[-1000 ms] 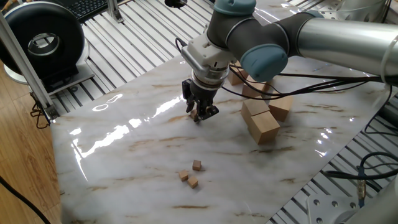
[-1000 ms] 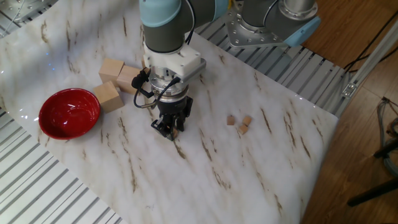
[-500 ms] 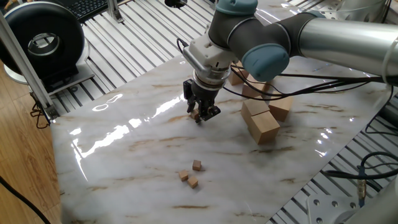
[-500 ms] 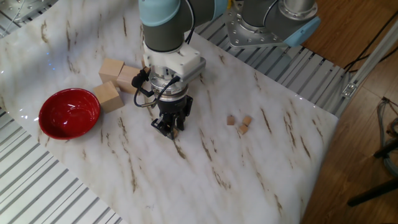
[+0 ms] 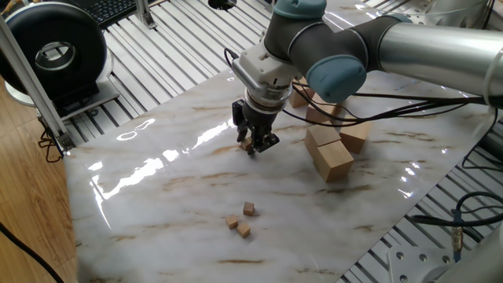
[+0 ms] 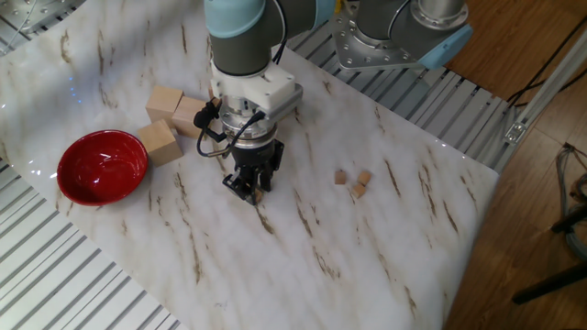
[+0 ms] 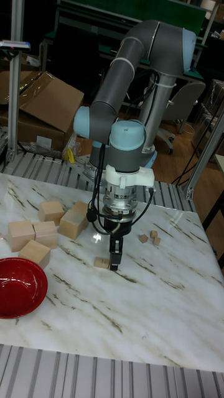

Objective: Stack the blocks into a pyramid shape

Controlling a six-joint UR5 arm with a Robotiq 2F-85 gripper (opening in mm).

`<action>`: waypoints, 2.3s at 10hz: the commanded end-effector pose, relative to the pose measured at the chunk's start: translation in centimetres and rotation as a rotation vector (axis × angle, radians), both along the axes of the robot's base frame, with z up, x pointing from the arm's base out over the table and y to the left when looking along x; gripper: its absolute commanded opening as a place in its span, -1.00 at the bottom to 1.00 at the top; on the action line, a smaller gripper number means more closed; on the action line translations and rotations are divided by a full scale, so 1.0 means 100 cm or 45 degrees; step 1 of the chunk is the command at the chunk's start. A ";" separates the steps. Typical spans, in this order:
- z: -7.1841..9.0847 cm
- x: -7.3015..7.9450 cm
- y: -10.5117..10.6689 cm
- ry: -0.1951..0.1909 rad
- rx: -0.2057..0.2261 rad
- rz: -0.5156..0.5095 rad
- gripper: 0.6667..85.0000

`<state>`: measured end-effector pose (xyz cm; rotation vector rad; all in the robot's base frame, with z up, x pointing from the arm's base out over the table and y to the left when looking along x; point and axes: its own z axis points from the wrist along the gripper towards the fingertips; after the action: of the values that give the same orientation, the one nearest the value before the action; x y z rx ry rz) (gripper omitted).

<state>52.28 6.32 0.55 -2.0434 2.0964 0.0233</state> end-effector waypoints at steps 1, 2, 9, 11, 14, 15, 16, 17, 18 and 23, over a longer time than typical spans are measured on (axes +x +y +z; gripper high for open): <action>0.005 0.001 0.002 0.002 0.004 -0.024 -0.03; 0.005 0.002 -0.002 0.000 -0.033 -0.012 -0.03; 0.015 0.006 0.019 0.023 -0.080 -0.060 -0.04; 0.016 0.004 0.025 0.036 -0.094 -0.086 -0.07; 0.009 0.002 0.032 0.054 -0.046 -0.136 -0.09; 0.009 0.000 0.030 0.064 -0.054 -0.141 -0.10; 0.007 -0.004 0.030 0.078 -0.049 -0.152 -0.11; 0.005 -0.007 0.030 0.086 -0.039 -0.169 -0.11; 0.004 -0.010 0.020 0.098 -0.078 -0.174 -0.14; 0.003 -0.012 0.011 0.102 -0.128 -0.172 -0.24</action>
<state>51.15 7.57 0.80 -1.9937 2.3102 -0.0265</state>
